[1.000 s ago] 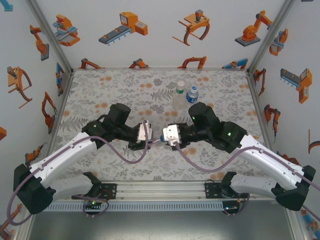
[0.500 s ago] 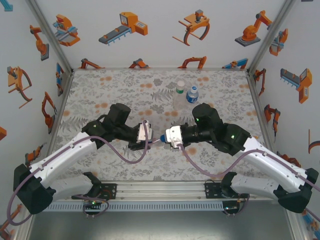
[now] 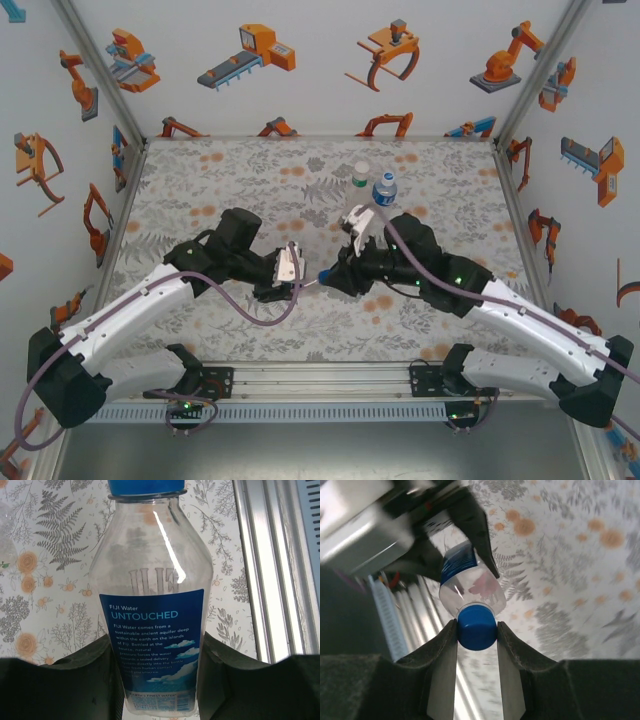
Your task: Screw on the bottle caps
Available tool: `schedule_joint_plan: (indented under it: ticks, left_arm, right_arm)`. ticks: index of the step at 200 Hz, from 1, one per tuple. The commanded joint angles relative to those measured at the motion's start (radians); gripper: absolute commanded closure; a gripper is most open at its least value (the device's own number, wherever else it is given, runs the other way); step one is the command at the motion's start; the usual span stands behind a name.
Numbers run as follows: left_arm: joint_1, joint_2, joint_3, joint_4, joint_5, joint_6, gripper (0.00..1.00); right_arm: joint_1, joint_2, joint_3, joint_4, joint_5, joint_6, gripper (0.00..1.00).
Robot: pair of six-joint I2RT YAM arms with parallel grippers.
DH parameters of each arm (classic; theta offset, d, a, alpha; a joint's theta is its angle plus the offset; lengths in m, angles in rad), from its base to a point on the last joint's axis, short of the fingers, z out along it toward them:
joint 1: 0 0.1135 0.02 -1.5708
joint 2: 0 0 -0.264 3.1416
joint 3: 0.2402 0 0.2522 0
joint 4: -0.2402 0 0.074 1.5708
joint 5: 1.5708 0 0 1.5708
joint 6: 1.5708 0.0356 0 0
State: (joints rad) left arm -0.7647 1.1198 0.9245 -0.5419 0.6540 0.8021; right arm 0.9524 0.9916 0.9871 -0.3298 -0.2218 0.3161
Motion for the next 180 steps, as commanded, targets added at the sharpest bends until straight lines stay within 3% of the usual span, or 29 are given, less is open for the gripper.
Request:
schedule_joint_plan:
  ticks: [1,31,49,66,91,114,133,180]
  left_arm:
    - [-0.007,-0.005,0.025,0.034,0.069,0.020,1.00]
    - [-0.008,-0.003,0.026,0.033,0.071,0.018,1.00]
    - [-0.007,-0.007,0.024,0.033,0.070,0.020,1.00]
    - [-0.007,-0.006,0.025,0.033,0.070,0.020,1.00]
    - [-0.007,-0.005,0.026,0.033,0.071,0.019,1.00]
    - [-0.007,-0.006,0.026,0.033,0.071,0.020,1.00]
    - [-0.007,-0.003,0.026,0.033,0.071,0.019,1.00]
    - [-0.007,0.001,0.026,0.033,0.073,0.020,1.00]
  right_arm:
    - [-0.004,-0.018,-0.047,-0.003,0.267,0.680,1.00]
    - [-0.005,-0.022,-0.109,0.039,0.294,1.023,1.00]
    - [-0.003,-0.013,-0.143,0.141,0.261,1.089,1.00]
    - [-0.003,-0.003,-0.120,0.137,0.247,1.055,1.00]
    - [-0.004,-0.018,-0.064,0.080,0.259,0.858,1.00]
    - [-0.004,-0.061,-0.045,0.073,0.269,0.615,0.70]
    - [-0.005,-0.105,-0.041,0.073,0.261,0.376,0.59]
    - [-0.006,-0.161,-0.020,0.029,0.072,-0.274,0.50]
